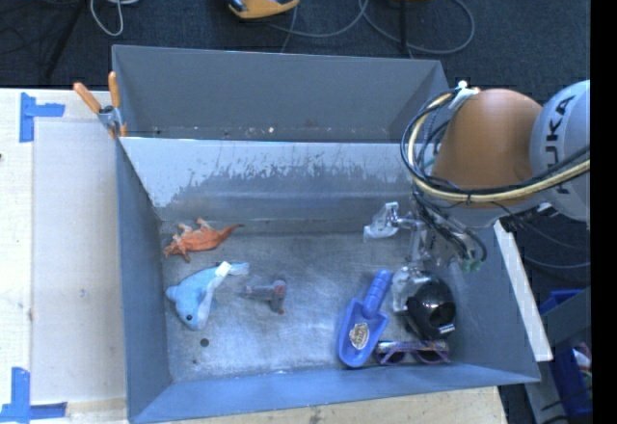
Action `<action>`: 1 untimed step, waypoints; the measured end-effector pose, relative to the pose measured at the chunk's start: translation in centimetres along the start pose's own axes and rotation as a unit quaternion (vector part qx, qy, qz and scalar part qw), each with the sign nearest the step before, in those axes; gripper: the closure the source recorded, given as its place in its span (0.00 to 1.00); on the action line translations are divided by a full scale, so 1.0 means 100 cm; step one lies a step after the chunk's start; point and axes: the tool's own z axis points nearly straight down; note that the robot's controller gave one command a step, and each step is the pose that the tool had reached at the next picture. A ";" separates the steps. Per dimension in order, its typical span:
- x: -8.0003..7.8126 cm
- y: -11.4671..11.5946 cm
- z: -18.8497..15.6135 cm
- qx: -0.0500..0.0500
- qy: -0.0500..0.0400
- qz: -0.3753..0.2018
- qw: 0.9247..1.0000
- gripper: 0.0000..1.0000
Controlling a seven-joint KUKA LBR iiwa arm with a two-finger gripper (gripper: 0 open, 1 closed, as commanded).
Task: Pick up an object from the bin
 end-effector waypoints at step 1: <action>0.008 0.002 0.078 -0.002 0.003 0.003 1.000 1.00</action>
Offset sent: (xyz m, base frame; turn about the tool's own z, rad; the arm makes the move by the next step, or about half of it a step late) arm 0.0000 0.0000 0.0000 0.0000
